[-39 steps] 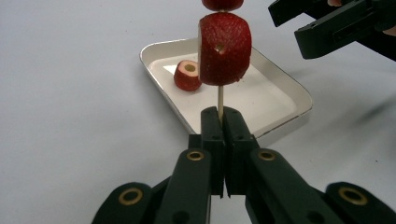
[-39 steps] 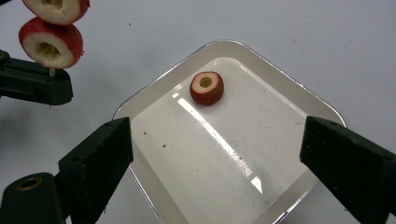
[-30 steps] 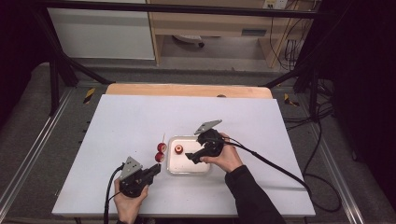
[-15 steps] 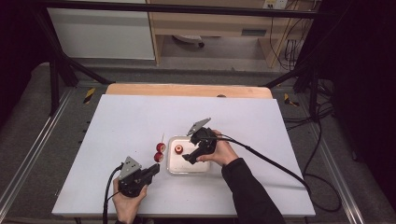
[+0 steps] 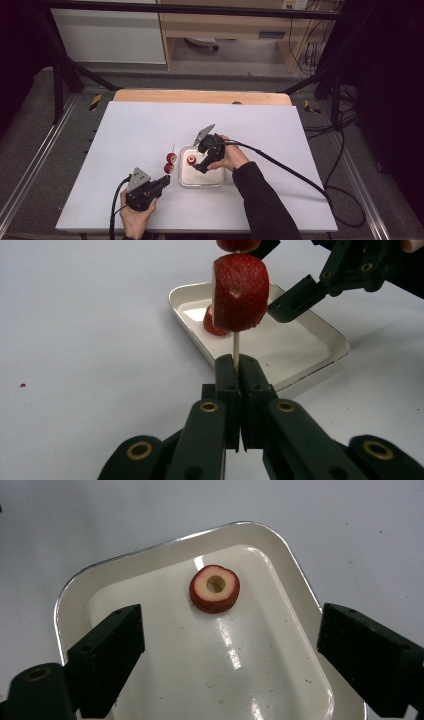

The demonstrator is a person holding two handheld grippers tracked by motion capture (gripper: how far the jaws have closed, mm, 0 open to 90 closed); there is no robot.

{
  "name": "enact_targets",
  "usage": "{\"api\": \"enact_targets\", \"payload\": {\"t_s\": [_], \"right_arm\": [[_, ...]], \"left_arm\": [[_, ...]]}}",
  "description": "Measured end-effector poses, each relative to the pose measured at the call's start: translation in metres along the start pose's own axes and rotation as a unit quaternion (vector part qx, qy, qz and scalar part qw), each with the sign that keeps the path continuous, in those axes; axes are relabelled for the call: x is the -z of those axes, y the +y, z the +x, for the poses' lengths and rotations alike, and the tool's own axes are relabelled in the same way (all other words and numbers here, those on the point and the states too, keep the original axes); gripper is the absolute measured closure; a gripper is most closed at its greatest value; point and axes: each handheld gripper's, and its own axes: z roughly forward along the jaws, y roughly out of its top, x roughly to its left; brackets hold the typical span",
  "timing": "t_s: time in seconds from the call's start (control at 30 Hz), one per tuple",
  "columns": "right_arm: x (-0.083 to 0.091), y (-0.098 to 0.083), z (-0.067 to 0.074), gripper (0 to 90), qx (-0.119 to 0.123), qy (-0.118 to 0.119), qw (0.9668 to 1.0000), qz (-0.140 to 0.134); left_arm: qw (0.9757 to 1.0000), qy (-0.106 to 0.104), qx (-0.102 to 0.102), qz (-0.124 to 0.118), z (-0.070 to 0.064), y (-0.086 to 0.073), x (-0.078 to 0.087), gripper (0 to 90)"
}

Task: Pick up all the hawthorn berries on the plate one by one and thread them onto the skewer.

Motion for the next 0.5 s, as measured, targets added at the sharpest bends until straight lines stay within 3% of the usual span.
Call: {"api": "enact_targets", "payload": {"t_s": [0.27, 0.5], "right_arm": [[-0.008, 0.008, -0.002, 27.3, 0.018, 0.021, 0.9996, -0.001], [-0.015, 0.016, -0.006, 32.0, 0.036, 0.029, 0.9988, 0.013]], "left_arm": [[1.0, -0.001, -0.003, 0.004, 0.001, -0.001, -0.001, 88.5], [1.0, 0.002, 0.0, 0.006, 0.003, -0.001, -0.002, 88.5]]}}
